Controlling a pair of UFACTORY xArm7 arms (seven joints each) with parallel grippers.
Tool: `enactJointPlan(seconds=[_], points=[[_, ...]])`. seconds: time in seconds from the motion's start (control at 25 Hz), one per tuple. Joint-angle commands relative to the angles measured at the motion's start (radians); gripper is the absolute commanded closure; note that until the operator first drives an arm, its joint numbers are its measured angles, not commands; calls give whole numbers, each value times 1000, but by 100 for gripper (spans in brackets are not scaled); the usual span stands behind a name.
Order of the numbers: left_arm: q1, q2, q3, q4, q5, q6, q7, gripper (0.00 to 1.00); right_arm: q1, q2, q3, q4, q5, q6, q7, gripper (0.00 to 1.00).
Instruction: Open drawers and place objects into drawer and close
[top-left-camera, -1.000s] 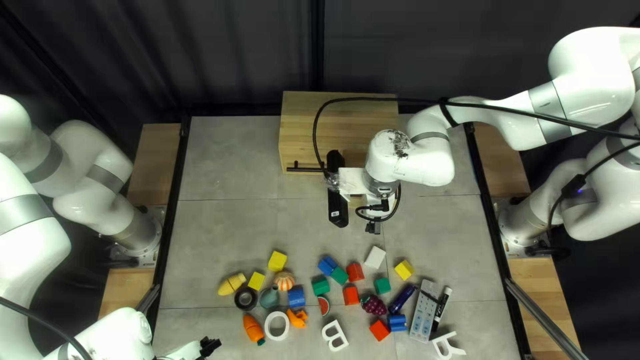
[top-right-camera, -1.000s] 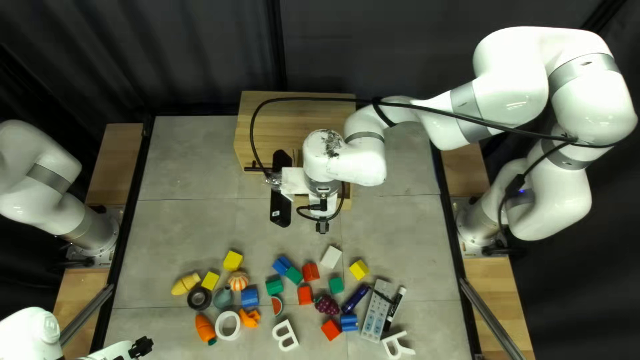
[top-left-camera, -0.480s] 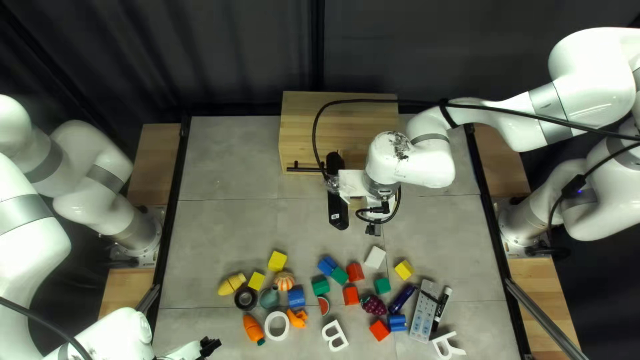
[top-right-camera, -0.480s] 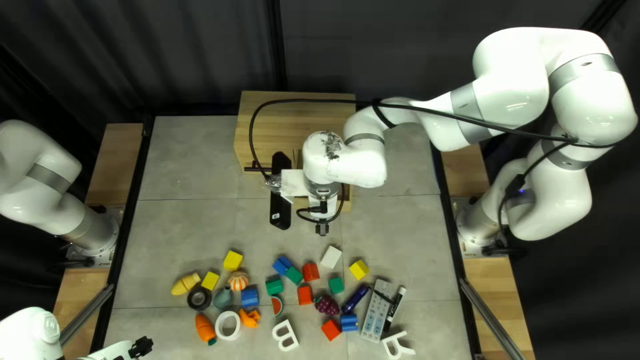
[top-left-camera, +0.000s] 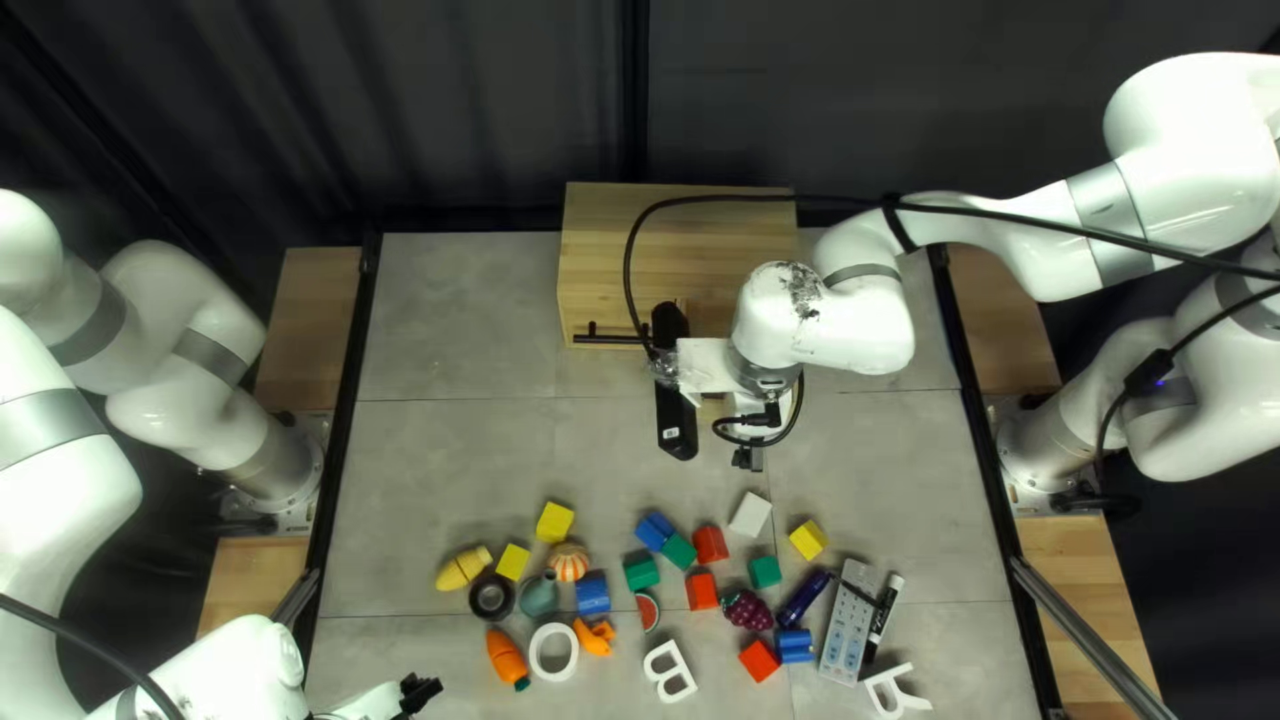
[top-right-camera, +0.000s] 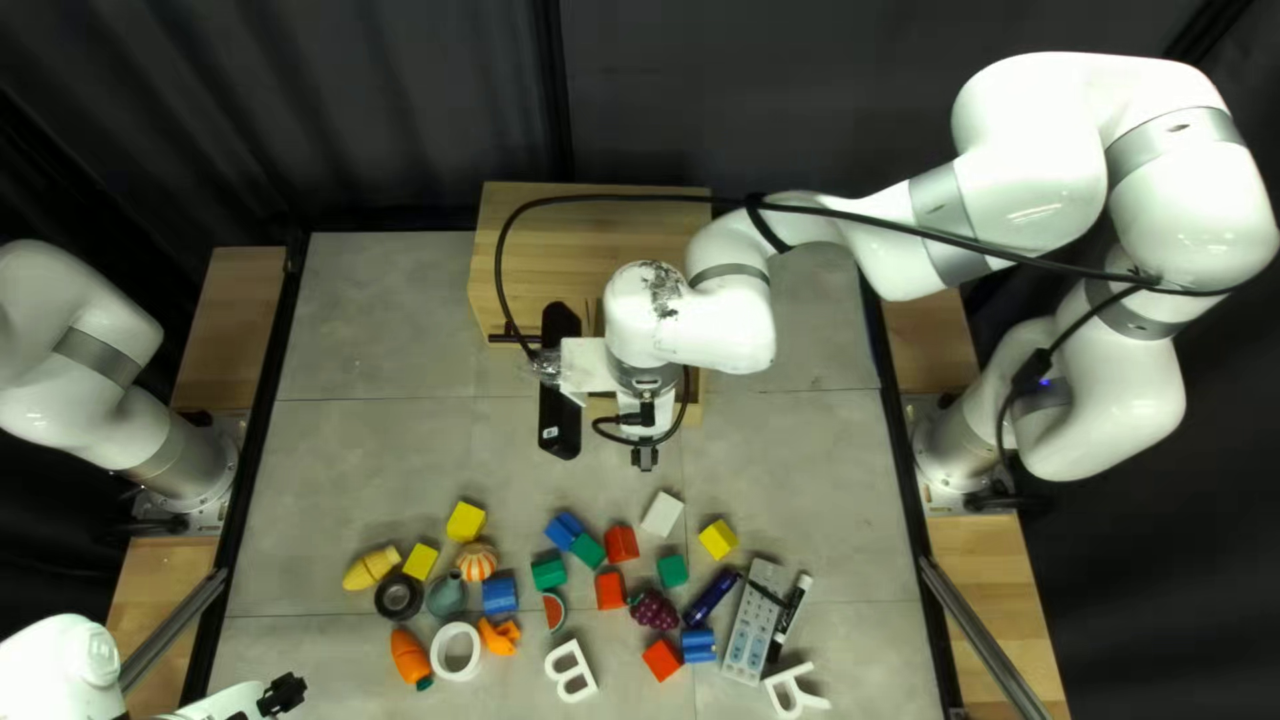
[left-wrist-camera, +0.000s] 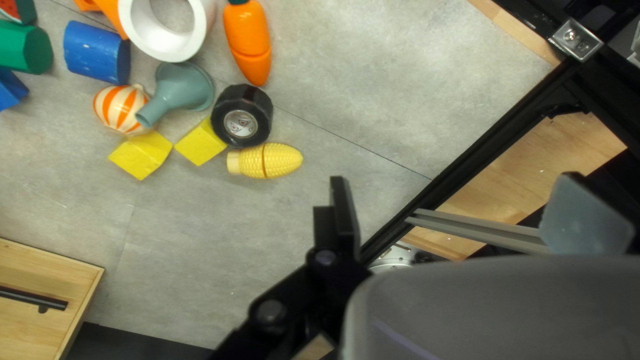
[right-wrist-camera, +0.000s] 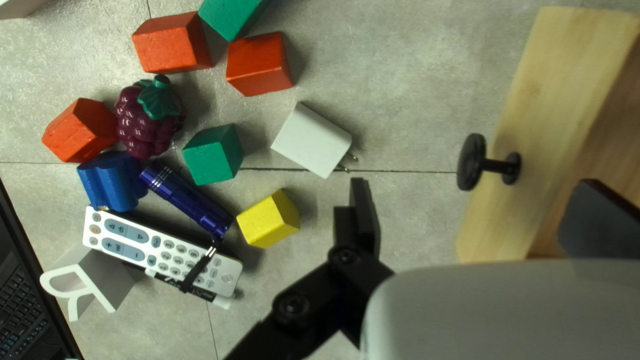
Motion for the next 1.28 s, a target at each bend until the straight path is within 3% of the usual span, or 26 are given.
enactJointPlan(seconds=[0.04,0.36,0.72,0.8,1.12,1.28], points=[[0,0,0,0,0,0,0,0,-19,-30,-13,30,-65,73,12,0],[0,0,0,0,0,0,0,0,-53,56,-32,116,-311,217,121,0],[0,0,0,0,0,0,0,0,-23,211,-35,245,-494,378,271,0],[0,0,0,0,0,0,0,0,-11,206,-32,228,-531,376,298,0],[0,0,0,0,0,0,0,0,0,41,-24,0,-655,223,342,0],[0,0,0,0,0,0,0,0,-1,11,-26,-51,-685,168,352,0]])
